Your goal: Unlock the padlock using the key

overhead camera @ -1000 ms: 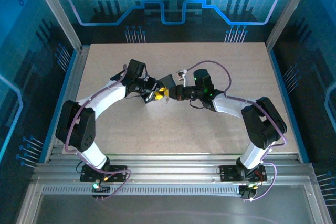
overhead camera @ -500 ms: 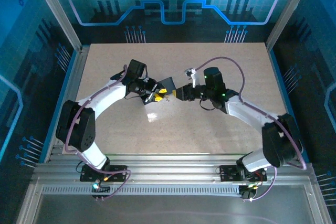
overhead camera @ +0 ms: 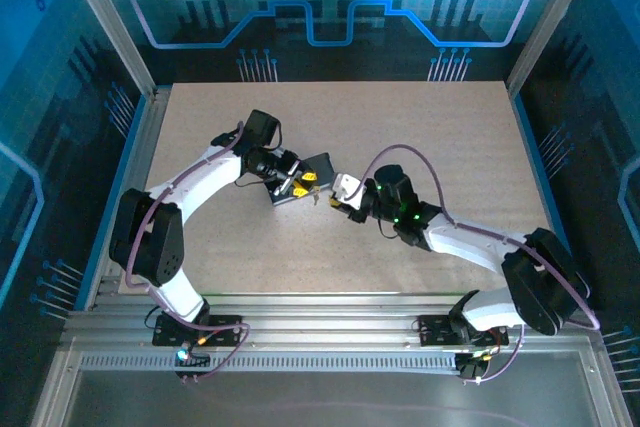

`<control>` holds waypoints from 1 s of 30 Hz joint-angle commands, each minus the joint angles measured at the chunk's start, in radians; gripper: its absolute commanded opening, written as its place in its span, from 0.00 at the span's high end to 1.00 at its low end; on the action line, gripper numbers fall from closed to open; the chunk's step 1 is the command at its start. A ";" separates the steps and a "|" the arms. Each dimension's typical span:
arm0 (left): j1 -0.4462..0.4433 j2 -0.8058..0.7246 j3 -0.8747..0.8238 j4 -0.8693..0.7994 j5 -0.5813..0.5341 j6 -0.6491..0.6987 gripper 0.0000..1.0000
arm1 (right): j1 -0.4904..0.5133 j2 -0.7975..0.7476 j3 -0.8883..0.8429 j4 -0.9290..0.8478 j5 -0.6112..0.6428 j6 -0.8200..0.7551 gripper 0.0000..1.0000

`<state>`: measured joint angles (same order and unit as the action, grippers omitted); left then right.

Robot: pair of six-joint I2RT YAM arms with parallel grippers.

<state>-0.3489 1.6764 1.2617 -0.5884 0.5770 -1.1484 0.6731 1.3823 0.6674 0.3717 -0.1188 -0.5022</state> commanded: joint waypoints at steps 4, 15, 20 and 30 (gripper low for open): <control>0.005 -0.001 0.033 -0.023 0.040 0.025 1.00 | 0.065 0.087 0.020 0.189 0.129 -0.198 0.71; 0.005 -0.006 0.033 -0.017 0.034 0.019 1.00 | 0.091 0.131 0.036 0.241 0.146 -0.197 0.73; 0.005 -0.006 0.034 -0.011 0.032 0.015 1.00 | 0.106 0.134 0.043 0.243 0.151 -0.187 0.75; 0.005 -0.014 0.027 -0.010 0.029 0.013 1.00 | 0.143 0.143 0.071 0.207 0.163 -0.187 0.80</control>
<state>-0.3431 1.6764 1.2617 -0.6014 0.5766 -1.1461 0.7853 1.5249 0.6945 0.5430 0.0467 -0.6857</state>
